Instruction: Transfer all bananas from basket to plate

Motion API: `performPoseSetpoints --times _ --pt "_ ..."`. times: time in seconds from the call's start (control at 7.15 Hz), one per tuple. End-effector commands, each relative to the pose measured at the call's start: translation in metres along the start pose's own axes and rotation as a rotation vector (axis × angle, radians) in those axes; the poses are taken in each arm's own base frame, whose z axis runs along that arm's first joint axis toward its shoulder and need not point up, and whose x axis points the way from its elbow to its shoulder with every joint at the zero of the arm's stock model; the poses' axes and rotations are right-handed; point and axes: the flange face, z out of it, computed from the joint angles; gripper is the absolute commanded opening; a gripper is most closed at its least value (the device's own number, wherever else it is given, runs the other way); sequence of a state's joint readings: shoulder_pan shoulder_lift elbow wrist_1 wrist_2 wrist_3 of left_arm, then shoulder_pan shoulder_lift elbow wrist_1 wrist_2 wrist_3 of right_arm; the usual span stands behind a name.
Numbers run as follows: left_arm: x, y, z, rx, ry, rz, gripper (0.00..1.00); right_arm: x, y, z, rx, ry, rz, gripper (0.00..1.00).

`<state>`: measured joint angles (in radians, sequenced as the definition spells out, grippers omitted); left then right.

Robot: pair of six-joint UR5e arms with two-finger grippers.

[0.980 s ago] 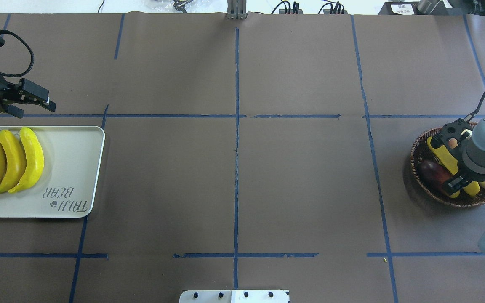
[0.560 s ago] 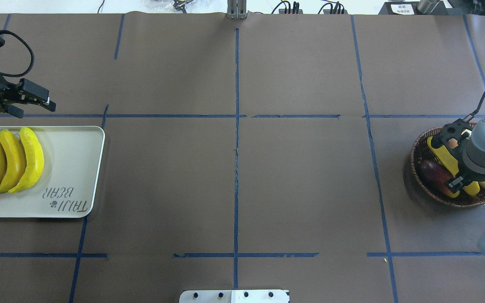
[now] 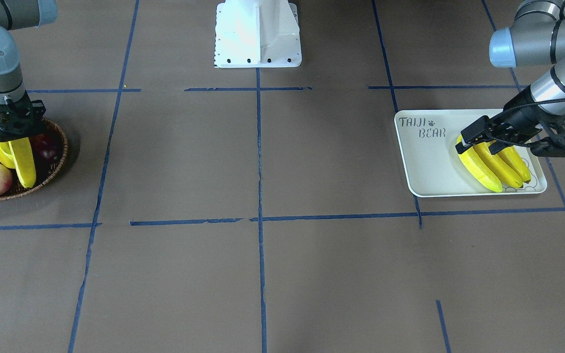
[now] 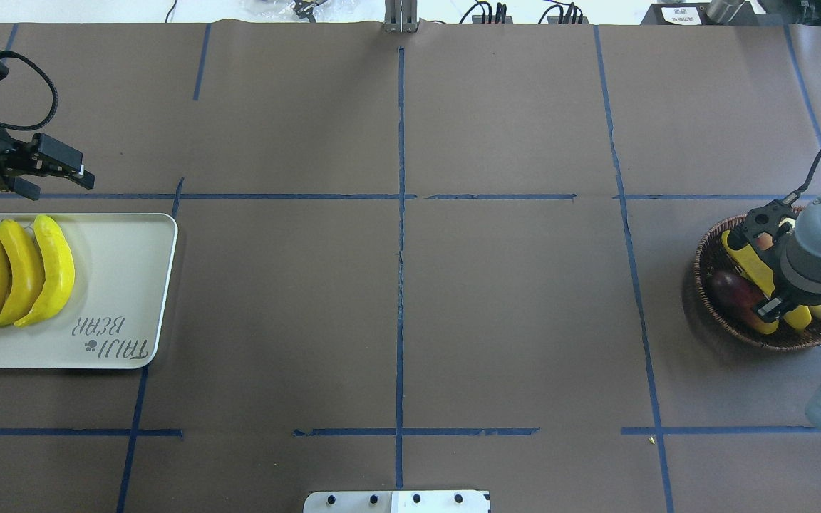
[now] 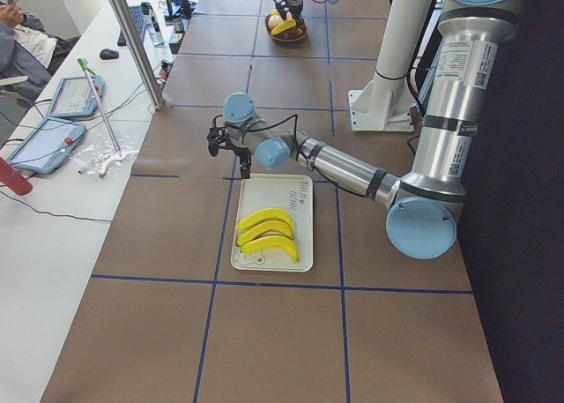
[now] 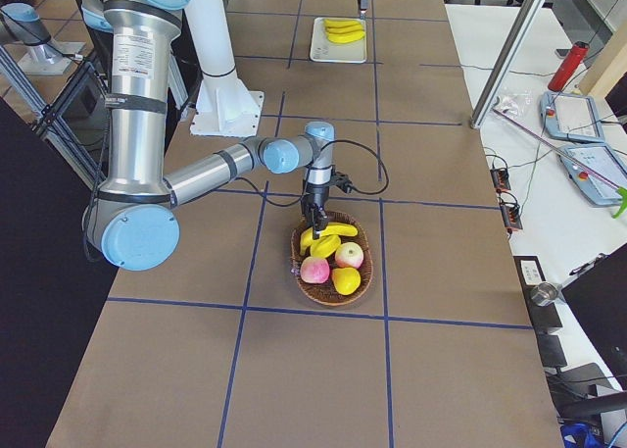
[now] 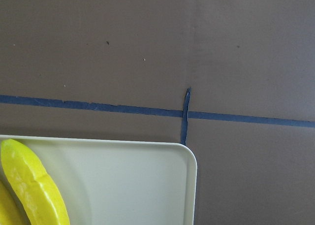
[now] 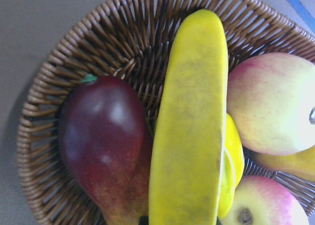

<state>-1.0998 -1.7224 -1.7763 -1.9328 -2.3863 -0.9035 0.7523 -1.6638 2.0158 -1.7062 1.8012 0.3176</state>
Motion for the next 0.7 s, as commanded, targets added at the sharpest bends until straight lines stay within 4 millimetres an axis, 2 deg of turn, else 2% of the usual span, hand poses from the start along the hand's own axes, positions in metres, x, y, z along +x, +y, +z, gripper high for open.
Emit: performPoseSetpoints --times 0.0,0.14,0.28,0.42,0.56 --pt "0.0 0.0 0.0 -0.001 0.001 0.0 1.0 0.01 0.004 -0.019 0.032 -0.008 0.02 0.03" --pt "0.0 0.0 0.0 -0.001 0.001 0.0 1.0 0.016 0.007 -0.044 0.026 -0.001 0.044 0.03" --pt "0.001 0.001 -0.001 -0.001 0.004 0.002 1.0 0.014 0.016 -0.08 0.013 0.006 0.06 0.02" --pt "0.001 0.0 -0.001 -0.002 0.003 0.001 1.0 0.007 0.008 -0.107 0.014 0.007 0.064 0.02" --pt "0.003 -0.001 -0.001 -0.001 0.005 0.002 1.0 -0.002 -0.015 -0.127 0.033 0.003 0.064 0.02"
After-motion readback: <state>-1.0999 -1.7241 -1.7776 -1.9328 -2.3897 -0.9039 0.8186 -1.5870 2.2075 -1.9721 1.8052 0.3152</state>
